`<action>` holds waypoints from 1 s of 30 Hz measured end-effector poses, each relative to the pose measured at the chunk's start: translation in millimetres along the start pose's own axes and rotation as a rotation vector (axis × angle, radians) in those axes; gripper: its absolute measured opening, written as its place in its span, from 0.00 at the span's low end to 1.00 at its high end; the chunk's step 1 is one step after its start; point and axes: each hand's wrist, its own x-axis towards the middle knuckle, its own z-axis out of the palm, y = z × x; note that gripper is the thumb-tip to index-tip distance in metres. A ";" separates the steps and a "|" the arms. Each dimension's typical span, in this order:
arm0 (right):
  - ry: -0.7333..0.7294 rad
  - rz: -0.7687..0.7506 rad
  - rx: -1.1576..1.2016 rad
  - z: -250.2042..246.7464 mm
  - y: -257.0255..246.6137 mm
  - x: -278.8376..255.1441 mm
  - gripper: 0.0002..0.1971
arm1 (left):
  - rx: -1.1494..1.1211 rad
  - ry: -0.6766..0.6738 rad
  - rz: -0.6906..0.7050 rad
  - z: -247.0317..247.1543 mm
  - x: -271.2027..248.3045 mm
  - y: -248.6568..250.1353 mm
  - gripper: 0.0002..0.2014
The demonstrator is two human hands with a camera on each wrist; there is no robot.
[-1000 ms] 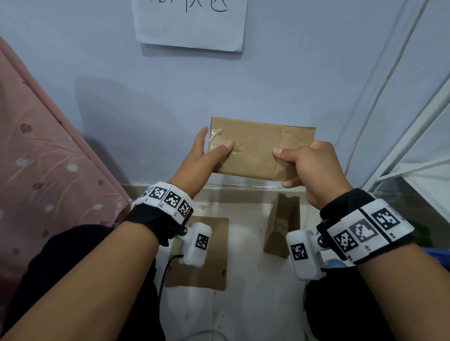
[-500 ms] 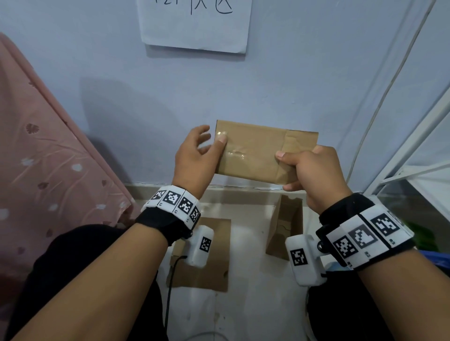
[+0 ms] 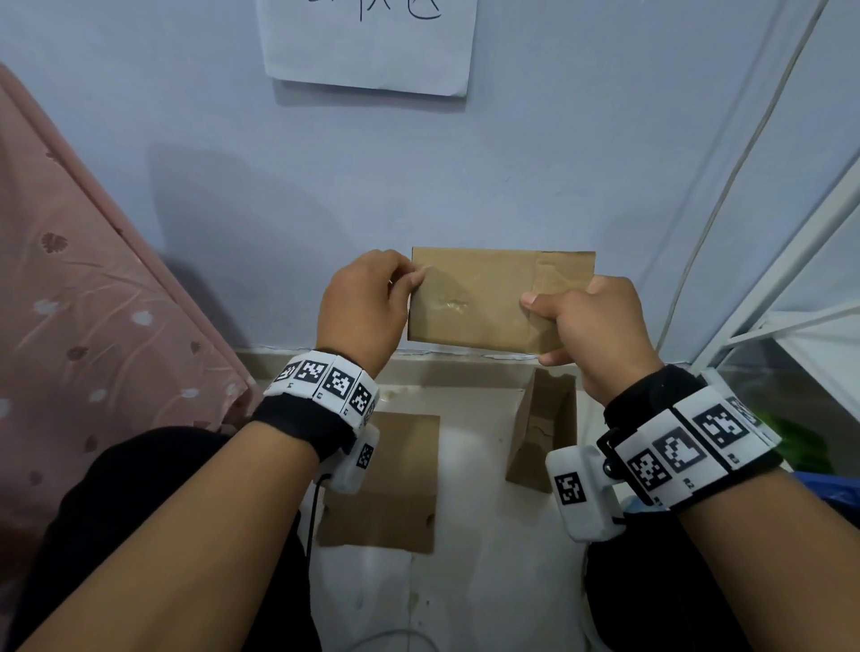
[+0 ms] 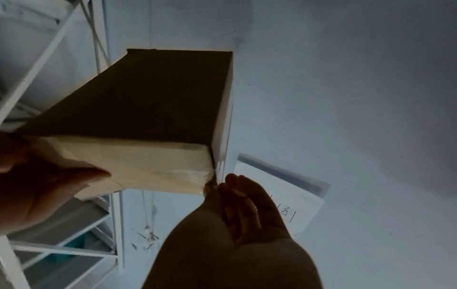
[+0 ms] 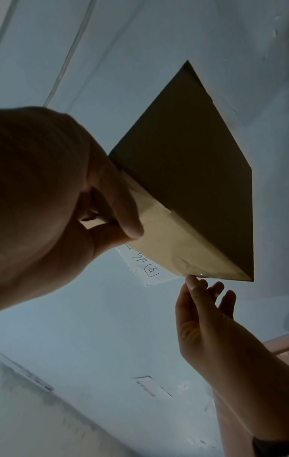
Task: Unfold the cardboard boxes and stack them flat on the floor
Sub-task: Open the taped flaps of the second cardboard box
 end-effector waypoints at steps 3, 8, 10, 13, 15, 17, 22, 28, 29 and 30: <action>0.007 -0.030 -0.028 3.1 3.1 -0.8 0.15 | 0.074 -0.037 0.009 1.2 -2.0 2.7 0.10; 0.028 0.043 0.028 2.1 1.7 2.3 0.14 | -0.292 -0.001 -0.319 4.1 2.8 6.3 0.08; 0.030 0.060 0.050 0.0 1.3 5.2 0.14 | -0.415 0.016 -0.394 3.2 3.8 9.5 0.07; 0.036 0.062 0.065 -1.4 1.9 6.7 0.15 | -0.577 0.021 -0.476 0.2 3.8 14.2 0.05; 0.041 0.073 0.071 -1.8 3.0 8.3 0.13 | -0.656 0.014 -0.531 -1.4 3.6 15.6 0.04; 0.042 0.090 0.082 -2.3 4.3 9.7 0.13 | -0.697 -0.001 -0.575 -2.0 3.9 16.0 0.06; 0.024 0.118 0.131 -3.2 5.9 13.0 0.11 | -0.843 -0.007 -0.658 -3.0 6.6 17.3 0.08; -0.057 0.241 0.170 -2.3 6.3 16.5 0.12 | -1.125 0.030 -0.667 0.7 9.5 19.6 0.12; -0.066 0.261 0.176 -2.5 6.2 17.2 0.09 | -1.177 0.033 -0.669 0.8 10.8 19.3 0.12; -0.070 0.276 0.185 -2.6 6.4 17.9 0.09 | -1.218 0.033 -0.675 1.0 12.0 18.8 0.12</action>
